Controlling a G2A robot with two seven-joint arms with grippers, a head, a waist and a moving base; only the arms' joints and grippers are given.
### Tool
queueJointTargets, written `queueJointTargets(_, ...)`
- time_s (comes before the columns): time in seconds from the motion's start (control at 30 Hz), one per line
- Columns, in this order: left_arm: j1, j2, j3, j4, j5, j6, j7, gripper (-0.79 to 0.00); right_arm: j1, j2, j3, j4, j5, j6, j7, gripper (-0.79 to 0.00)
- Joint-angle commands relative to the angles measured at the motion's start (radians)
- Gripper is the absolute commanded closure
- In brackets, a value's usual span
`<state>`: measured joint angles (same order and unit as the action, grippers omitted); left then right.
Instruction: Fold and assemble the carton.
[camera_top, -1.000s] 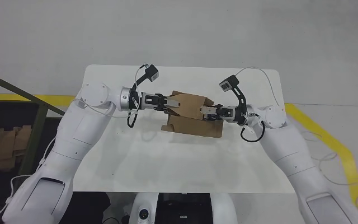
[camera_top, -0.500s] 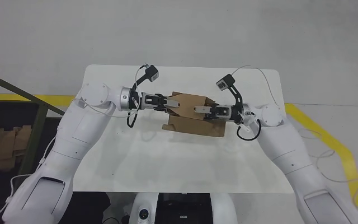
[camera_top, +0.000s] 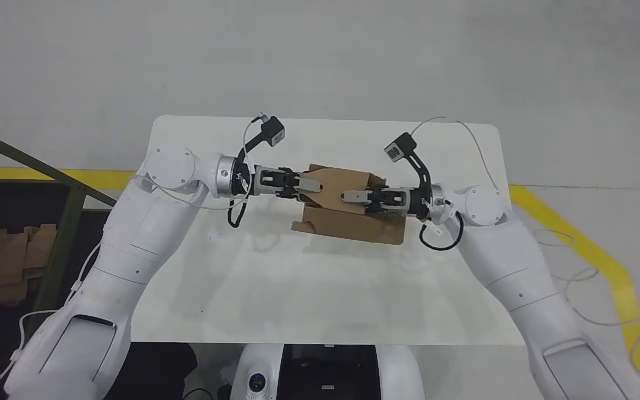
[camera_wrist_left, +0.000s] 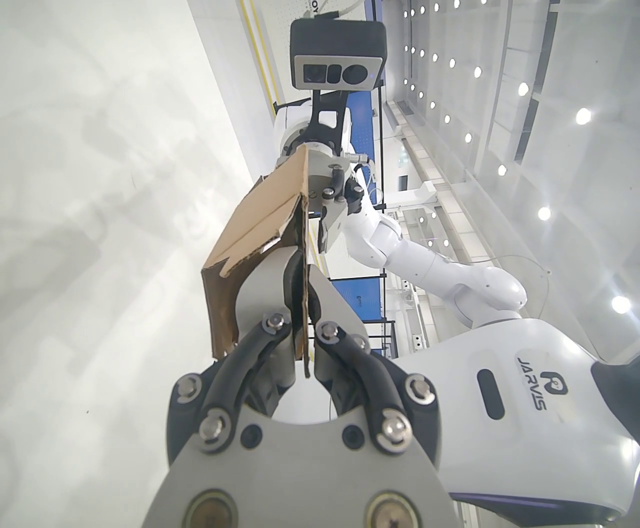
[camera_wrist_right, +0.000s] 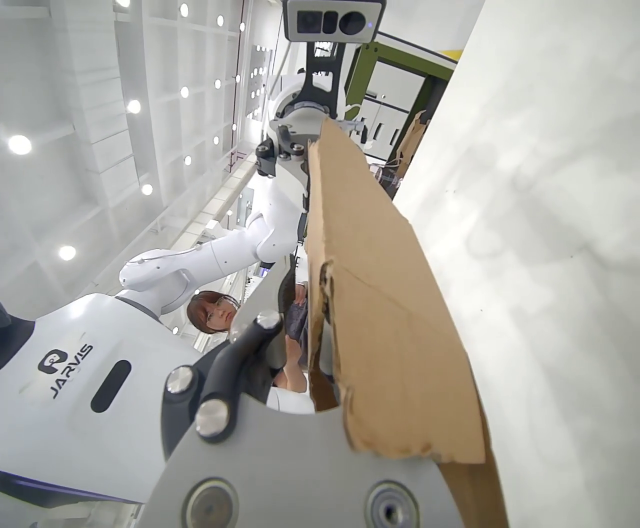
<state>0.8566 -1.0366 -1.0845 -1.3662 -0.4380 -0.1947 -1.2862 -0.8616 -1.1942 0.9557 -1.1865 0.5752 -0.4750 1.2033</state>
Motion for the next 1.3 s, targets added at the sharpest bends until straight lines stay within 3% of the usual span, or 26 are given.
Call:
queueJointTargets(0.0,0.000,0.000,0.000,0.000,0.000,0.000,0.000,0.000,-0.001,0.000,0.001,-0.001,-0.003,0.004,-0.003,0.000)
queueJointTargets(0.33,0.003,0.001,-0.002,-0.001,-0.001,-0.003,-0.001,-0.009,-0.005,-0.001,0.008,-0.005,-0.024,0.024,-0.012,0.000)
queueJointTargets(0.43,0.004,0.001,-0.002,-0.002,-0.001,-0.004,-0.001,-0.206,-0.004,-0.001,0.010,-0.006,-0.035,0.031,-0.014,0.000)
queueJointTargets(0.47,0.005,0.001,-0.003,-0.003,-0.001,-0.004,-0.001,-0.320,-0.003,-0.001,0.010,-0.007,-0.041,0.034,-0.015,0.000)
queueJointTargets(0.5,0.005,0.002,-0.003,-0.004,-0.002,-0.003,-0.002,-0.496,-0.003,-0.001,0.010,-0.008,-0.046,0.037,-0.017,0.000)
queueJointTargets(0.53,0.006,0.002,-0.003,-0.004,-0.004,0.000,-0.005,-0.785,-0.002,-0.001,0.009,-0.008,-0.054,0.041,-0.020,0.000)
queueJointTargets(1.27,0.040,0.014,-0.055,-0.079,-0.063,0.011,-0.022,-0.785,0.005,-0.010,-0.025,-0.024,-0.177,0.105,-0.083,0.000)
